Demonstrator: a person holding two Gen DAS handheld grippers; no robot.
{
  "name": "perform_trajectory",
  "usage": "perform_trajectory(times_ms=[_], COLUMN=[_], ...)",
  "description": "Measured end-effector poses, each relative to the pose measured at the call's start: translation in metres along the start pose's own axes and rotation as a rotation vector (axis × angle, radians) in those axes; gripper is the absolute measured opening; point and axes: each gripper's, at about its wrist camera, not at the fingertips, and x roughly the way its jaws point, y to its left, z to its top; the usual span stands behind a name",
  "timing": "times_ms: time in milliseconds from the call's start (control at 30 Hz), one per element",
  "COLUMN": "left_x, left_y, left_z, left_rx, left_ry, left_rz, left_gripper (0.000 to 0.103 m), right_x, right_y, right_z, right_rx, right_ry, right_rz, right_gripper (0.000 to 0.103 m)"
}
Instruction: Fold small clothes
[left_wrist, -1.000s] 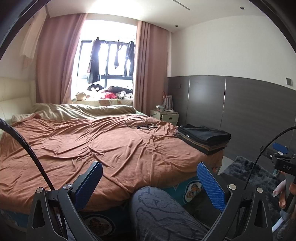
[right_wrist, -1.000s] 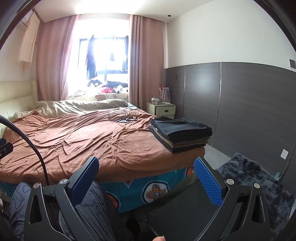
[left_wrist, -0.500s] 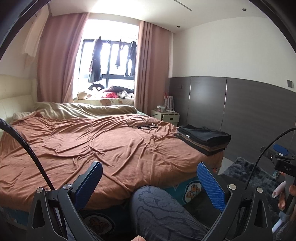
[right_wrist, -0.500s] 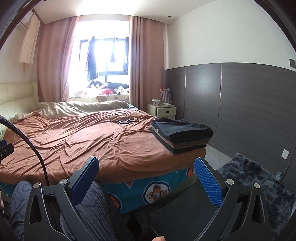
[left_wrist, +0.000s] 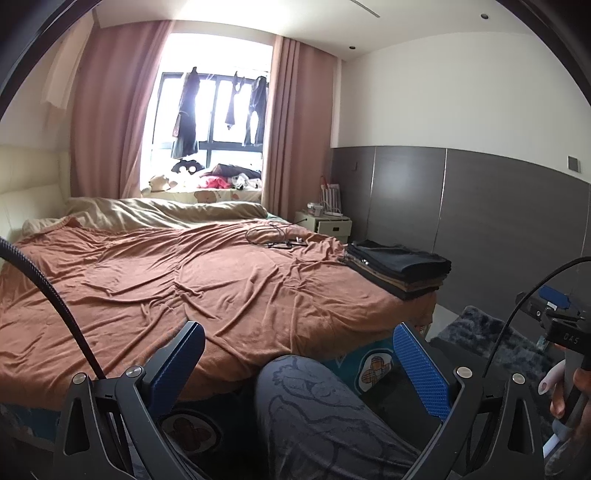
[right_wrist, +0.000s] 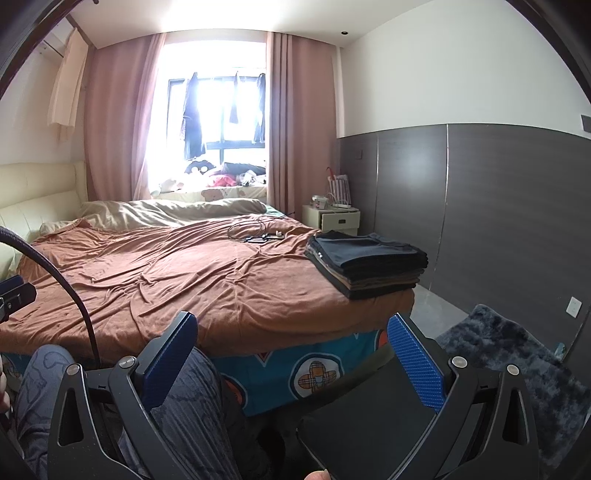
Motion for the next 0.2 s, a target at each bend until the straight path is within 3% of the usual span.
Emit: perform_trajectory(times_ms=[200], left_x=[-0.016], left_y=[-0.007], left_z=[0.0], left_rx=[0.002], left_ry=[-0.015], left_rz=[0.011], left_gripper=[0.103], right_x=[-0.013], right_y=[-0.005], right_z=[-0.002], right_rx=[0.011], right_ry=[-0.008], right_rz=[0.012], right_gripper=[0.103])
